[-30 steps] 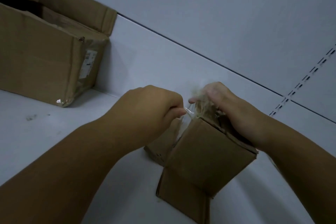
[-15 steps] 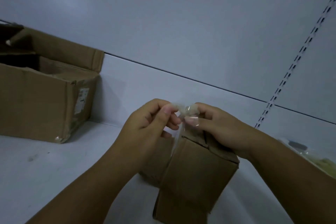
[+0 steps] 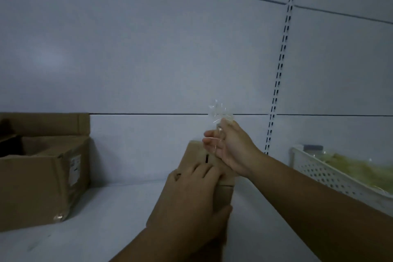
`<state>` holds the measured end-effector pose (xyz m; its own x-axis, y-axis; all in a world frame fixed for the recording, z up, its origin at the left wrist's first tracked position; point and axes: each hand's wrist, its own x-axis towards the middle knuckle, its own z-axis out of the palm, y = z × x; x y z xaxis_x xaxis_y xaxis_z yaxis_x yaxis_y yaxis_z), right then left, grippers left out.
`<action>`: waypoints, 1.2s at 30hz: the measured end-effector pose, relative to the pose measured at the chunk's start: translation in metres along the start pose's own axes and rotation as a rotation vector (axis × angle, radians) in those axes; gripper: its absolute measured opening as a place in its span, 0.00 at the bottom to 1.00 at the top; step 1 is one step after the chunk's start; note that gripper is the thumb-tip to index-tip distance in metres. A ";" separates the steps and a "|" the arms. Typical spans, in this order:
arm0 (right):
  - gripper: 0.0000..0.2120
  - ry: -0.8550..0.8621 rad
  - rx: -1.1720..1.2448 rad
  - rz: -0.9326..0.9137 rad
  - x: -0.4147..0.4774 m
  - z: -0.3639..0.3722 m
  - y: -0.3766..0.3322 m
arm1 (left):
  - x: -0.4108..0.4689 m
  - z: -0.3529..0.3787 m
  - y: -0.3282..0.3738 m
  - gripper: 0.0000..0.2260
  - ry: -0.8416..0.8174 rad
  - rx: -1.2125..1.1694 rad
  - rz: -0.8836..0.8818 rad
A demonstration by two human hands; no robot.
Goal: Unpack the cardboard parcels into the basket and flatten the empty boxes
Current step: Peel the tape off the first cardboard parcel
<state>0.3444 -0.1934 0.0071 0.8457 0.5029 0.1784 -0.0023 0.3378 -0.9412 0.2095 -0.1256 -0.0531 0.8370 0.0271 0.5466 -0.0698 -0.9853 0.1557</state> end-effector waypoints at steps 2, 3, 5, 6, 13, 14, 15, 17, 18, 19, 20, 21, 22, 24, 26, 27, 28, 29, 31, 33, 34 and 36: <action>0.10 0.043 -0.032 -0.023 0.003 -0.015 -0.012 | 0.006 -0.014 -0.012 0.14 -0.019 -0.004 0.017; 0.11 0.089 -0.050 -0.052 0.005 -0.025 -0.017 | 0.010 -0.026 -0.022 0.10 -0.049 -0.047 -0.036; 0.12 0.162 -0.086 -0.086 0.006 -0.046 -0.024 | 0.016 -0.049 -0.036 0.08 -0.229 -0.205 -0.239; 0.11 0.178 -0.099 -0.084 0.006 -0.054 -0.024 | 0.018 -0.060 -0.039 0.12 -0.279 -0.270 -0.275; 0.16 0.019 -0.250 -0.022 0.005 -0.055 -0.029 | 0.060 -0.041 0.011 0.19 -0.281 0.079 -0.166; 0.15 -0.010 -0.287 -0.034 0.005 -0.055 -0.034 | 0.065 -0.030 0.013 0.27 -0.363 0.136 -0.192; 0.14 -0.029 -0.324 -0.049 0.007 -0.058 -0.040 | 0.067 -0.022 0.011 0.33 -0.435 0.199 -0.225; 0.11 -0.016 -0.425 -0.092 0.009 -0.070 -0.054 | 0.069 -0.021 -0.002 0.35 -0.495 0.239 -0.240; 0.10 -0.009 -0.488 -0.110 0.011 -0.078 -0.061 | 0.067 -0.024 -0.008 0.34 -0.502 0.206 -0.227; 0.09 -0.003 -0.536 -0.119 0.014 -0.086 -0.068 | 0.064 -0.028 -0.015 0.33 -0.514 0.162 -0.205; 0.07 0.000 -0.560 -0.114 0.015 -0.092 -0.074 | 0.062 -0.033 -0.020 0.34 -0.543 0.135 -0.182; 0.06 -0.008 -0.583 -0.103 0.016 -0.098 -0.077 | 0.061 -0.038 -0.024 0.35 -0.573 0.117 -0.173; 0.05 -0.023 -0.621 -0.092 0.017 -0.103 -0.077 | 0.059 -0.041 -0.025 0.36 -0.591 0.110 -0.181; 0.06 -0.030 -0.731 -0.097 0.020 -0.110 -0.073 | 0.059 -0.042 -0.023 0.36 -0.584 0.120 -0.191; 0.06 0.002 -0.807 -0.129 0.025 -0.114 -0.067 | 0.063 -0.039 -0.021 0.36 -0.583 0.150 -0.197; 0.05 0.027 -0.810 -0.145 0.027 -0.114 -0.064 | 0.064 -0.039 -0.020 0.36 -0.592 0.153 -0.206; 0.05 0.056 -0.770 -0.162 0.029 -0.114 -0.062 | 0.065 -0.039 -0.020 0.36 -0.603 0.140 -0.219; 0.06 0.082 -0.689 -0.172 0.031 -0.112 -0.061 | 0.065 -0.041 -0.020 0.36 -0.617 0.114 -0.234; 0.06 0.056 -0.488 -0.145 0.034 -0.108 -0.059 | 0.062 -0.045 -0.021 0.37 -0.633 0.047 -0.269; 0.06 -0.069 -0.336 -0.044 0.034 -0.107 -0.061 | 0.056 -0.044 -0.021 0.36 -0.607 0.002 -0.297; 0.06 -0.134 -0.328 0.004 0.034 -0.109 -0.064 | 0.054 -0.042 -0.020 0.35 -0.583 0.003 -0.309; 0.10 -0.231 -0.456 0.054 0.039 -0.120 -0.074 | 0.053 -0.037 -0.019 0.33 -0.538 0.009 -0.336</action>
<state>0.4411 -0.2940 0.0491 0.7110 0.6898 0.1365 0.2338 -0.0488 -0.9711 0.2352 -0.0988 0.0031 0.9683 0.2488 -0.0214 0.2466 -0.9393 0.2384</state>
